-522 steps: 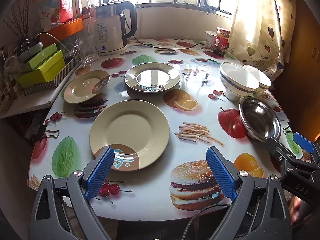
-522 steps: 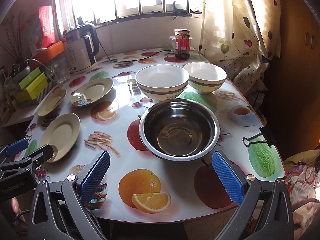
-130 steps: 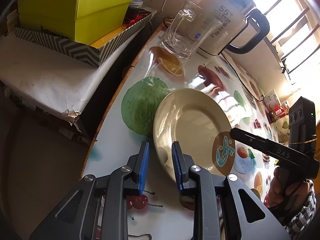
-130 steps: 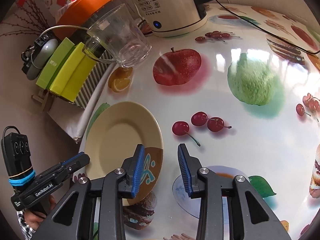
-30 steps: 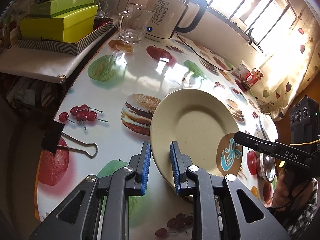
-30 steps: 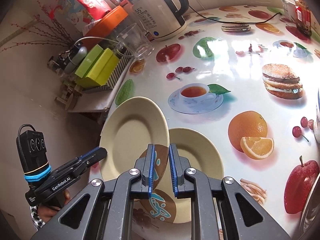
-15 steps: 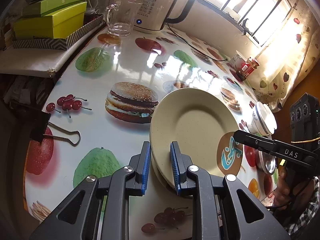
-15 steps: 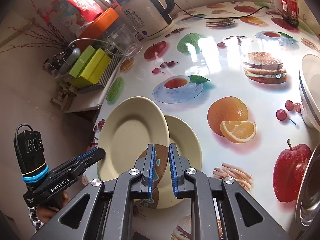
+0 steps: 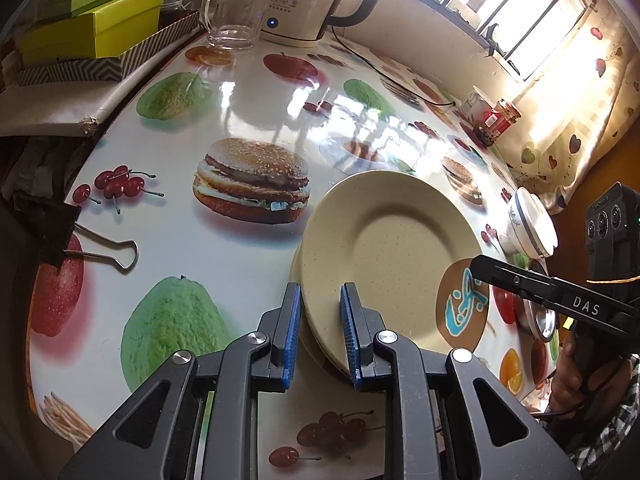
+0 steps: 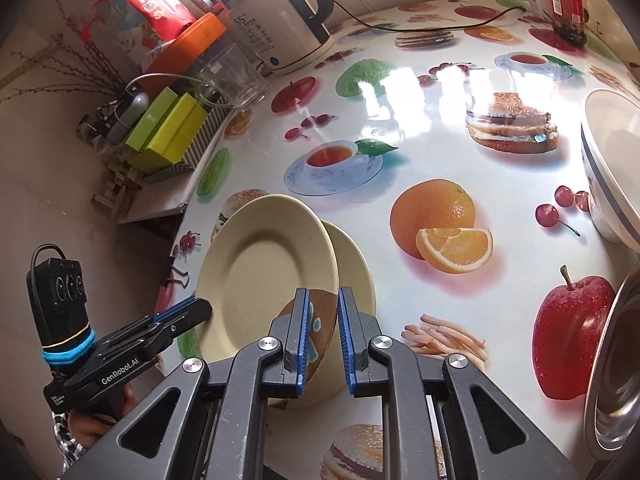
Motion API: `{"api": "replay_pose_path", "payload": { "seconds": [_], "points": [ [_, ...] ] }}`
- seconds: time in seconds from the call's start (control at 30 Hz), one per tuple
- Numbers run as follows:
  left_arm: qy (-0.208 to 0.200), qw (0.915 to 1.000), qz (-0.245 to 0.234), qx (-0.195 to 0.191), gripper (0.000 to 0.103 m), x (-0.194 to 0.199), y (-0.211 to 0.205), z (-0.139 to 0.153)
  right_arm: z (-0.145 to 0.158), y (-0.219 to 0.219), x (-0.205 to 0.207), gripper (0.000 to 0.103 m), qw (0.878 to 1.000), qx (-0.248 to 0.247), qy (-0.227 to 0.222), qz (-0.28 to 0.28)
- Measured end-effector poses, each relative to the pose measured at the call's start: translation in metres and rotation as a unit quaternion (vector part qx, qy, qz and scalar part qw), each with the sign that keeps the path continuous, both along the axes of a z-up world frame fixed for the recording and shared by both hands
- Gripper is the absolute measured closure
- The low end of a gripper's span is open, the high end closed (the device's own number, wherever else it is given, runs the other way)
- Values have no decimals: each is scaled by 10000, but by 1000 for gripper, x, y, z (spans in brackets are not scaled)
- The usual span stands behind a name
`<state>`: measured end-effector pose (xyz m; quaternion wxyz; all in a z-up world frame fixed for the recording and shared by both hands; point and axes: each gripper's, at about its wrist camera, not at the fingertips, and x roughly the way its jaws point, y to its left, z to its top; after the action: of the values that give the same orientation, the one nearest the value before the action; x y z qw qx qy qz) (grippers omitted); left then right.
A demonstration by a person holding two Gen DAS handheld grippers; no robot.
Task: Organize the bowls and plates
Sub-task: 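Lift the plate with both grippers and carry it toward the plate stack, then lower the held cream plate onto the cream plate stack with both grippers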
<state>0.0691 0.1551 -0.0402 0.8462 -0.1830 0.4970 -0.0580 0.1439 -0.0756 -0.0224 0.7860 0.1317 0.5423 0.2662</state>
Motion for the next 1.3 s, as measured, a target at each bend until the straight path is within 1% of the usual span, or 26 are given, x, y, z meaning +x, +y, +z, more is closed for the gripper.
{"api": "replay_pose_path", "payload": {
  "seconds": [0.23, 0.47, 0.73, 1.2, 1.3],
  "points": [
    [66, 10000, -33, 41, 82, 3, -3, -4, -2, 1, 1, 89, 10000, -50, -9, -9],
    [108, 9999, -48, 93, 82, 3, -5, -8, -4, 4, 0, 89, 9997, -228, -117, 36],
    [154, 9998, -70, 79, 82, 5, -6, -11, -10, 4, 3, 88, 9997, -257, -58, 18],
    [189, 9997, -66, 157, 82, 6, -7, -10, -12, 5, 2, 88, 9995, -302, -75, 12],
    [187, 9995, -89, 224, 82, 5, -9, -9, -12, 7, 1, 88, 9992, -389, -119, 39]
  ]
}}
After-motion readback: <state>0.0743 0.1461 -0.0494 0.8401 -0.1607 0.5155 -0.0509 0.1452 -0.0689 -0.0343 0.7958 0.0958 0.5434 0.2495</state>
